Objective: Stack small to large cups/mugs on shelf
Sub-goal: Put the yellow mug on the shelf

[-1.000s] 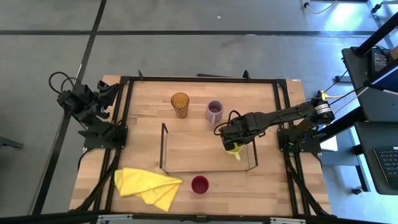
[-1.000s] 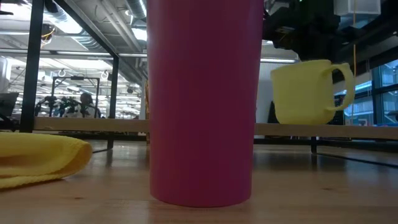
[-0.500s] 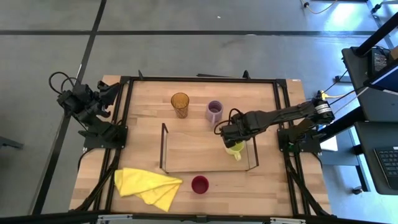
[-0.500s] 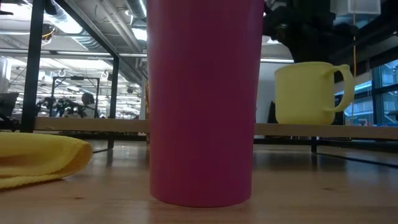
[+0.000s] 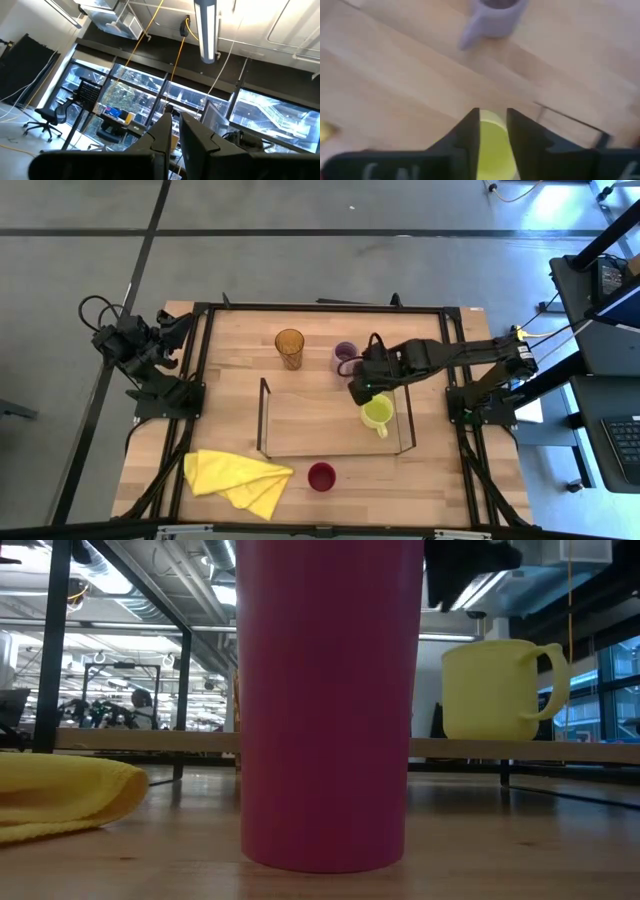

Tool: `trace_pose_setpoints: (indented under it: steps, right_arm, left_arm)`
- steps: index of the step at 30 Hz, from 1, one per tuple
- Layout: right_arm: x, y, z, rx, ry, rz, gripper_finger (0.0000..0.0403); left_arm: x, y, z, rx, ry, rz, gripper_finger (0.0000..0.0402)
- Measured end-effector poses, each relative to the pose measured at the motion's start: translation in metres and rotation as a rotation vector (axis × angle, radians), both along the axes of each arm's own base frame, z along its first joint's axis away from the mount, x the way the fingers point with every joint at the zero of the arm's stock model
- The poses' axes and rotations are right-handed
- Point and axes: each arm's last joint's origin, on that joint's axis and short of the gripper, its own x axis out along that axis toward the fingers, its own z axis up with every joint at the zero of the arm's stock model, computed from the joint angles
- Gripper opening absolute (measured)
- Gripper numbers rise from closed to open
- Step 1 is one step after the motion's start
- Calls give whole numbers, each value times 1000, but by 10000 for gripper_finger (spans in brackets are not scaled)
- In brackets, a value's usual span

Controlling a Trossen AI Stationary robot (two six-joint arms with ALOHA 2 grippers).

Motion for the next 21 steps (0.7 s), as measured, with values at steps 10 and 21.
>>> trace_pose_setpoints:
  steps: [10,21]
  right_arm:
    - [8,1,-8,133,-30,61,6]
    - [12,3,-25,112,42,202,4]
  left_arm:
    - [0,0,0,0,0,-1,31]
    - [0,0,0,0,-1,-1,31]
